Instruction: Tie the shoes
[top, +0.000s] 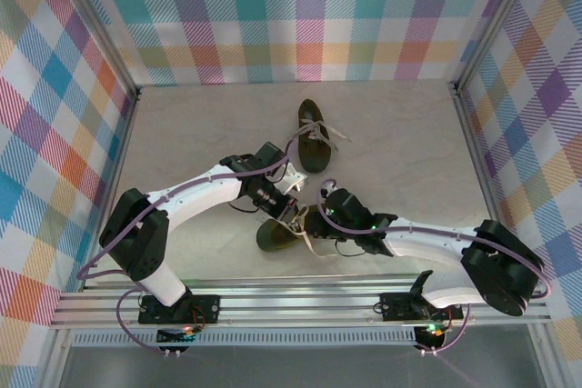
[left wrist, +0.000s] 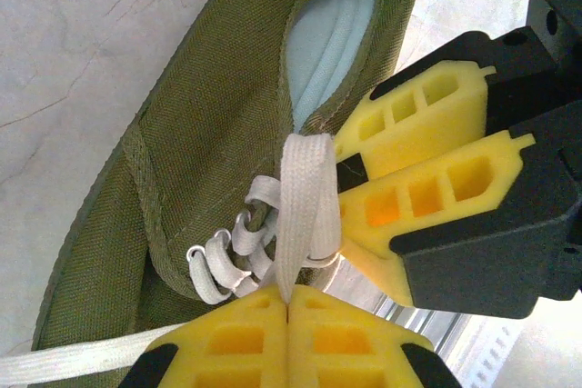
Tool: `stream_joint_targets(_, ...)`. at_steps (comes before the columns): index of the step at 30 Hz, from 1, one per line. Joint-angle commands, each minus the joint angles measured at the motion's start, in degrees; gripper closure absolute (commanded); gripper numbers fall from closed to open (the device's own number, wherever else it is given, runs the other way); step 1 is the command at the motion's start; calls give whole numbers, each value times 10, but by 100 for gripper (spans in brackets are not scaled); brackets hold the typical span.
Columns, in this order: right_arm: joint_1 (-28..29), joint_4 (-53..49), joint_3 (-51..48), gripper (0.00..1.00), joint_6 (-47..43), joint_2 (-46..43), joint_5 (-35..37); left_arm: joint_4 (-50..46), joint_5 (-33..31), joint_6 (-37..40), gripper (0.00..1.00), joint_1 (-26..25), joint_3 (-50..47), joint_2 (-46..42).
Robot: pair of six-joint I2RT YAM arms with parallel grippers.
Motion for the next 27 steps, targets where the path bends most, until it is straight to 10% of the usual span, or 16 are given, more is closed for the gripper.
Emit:
stream_joint_targets(1, 3, 16, 22, 79, 3, 15, -3, 1, 3, -1, 100, -5, -7, 0)
stream_joint_targets(27, 26, -99, 97, 94, 11, 126, 71, 21, -8, -12, 100, -4, -21, 13)
